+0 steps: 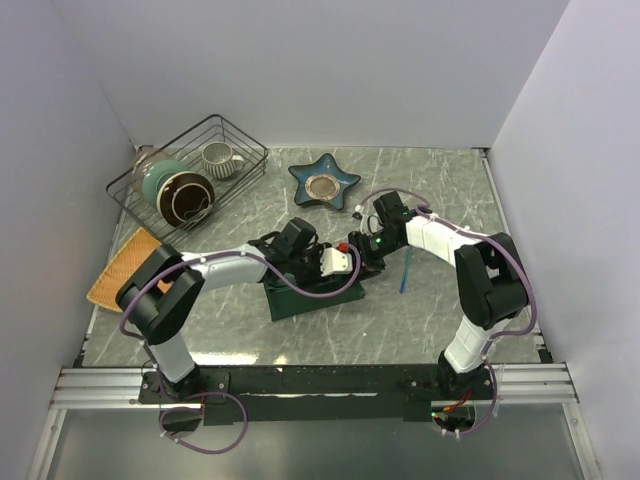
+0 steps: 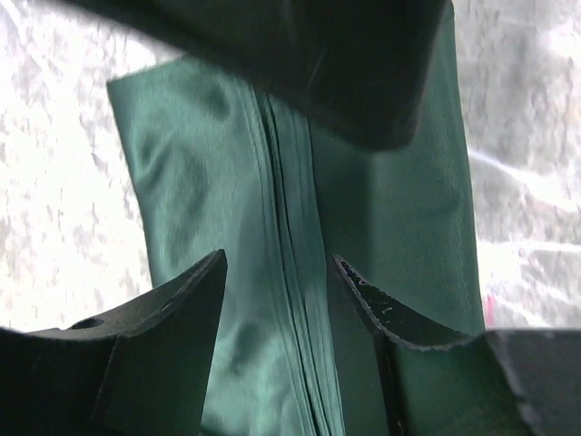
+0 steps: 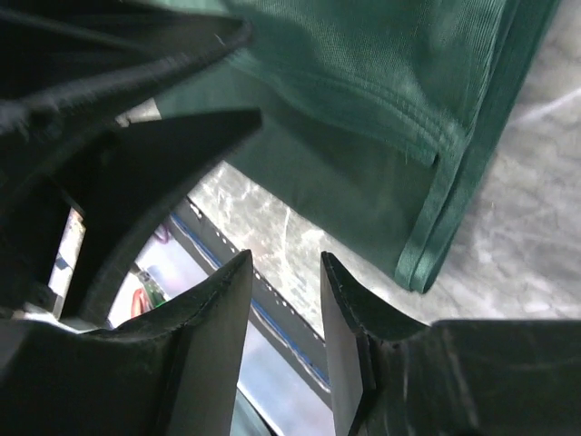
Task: Fold the napkin into a case and place the utensils inside
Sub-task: Smooth out the 2/3-rectangle-folded napkin at the center of the board.
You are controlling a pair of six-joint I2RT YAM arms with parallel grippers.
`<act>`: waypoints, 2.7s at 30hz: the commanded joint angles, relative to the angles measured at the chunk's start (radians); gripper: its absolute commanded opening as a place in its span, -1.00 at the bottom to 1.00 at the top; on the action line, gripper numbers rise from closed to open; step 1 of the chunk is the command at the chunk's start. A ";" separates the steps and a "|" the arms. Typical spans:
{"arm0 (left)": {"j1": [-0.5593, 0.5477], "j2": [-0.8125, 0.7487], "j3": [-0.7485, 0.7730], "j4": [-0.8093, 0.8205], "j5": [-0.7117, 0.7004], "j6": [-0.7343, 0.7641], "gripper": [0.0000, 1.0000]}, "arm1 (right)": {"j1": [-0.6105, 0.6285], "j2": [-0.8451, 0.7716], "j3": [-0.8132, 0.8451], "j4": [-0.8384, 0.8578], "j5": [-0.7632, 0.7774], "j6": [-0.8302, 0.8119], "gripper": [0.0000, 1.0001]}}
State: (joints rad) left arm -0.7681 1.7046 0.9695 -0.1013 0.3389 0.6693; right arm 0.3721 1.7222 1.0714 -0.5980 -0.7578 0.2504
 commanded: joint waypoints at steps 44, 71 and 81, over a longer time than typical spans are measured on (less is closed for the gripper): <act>-0.004 0.024 0.041 -0.009 0.074 0.055 0.30 | -0.029 0.103 0.032 0.021 0.031 0.030 -0.61; 0.392 -0.214 -0.078 -0.265 0.075 -0.426 -0.29 | -0.006 0.129 0.228 0.193 0.052 0.128 -0.30; 0.388 -0.083 -0.084 -0.285 0.017 -0.310 -0.35 | 0.019 0.212 0.165 0.233 0.089 0.125 -0.29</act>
State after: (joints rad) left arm -0.3771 1.5913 0.8856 -0.3748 0.3859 0.3027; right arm 0.3801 1.9102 1.2522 -0.4007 -0.6960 0.3771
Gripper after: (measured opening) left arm 0.329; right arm 0.354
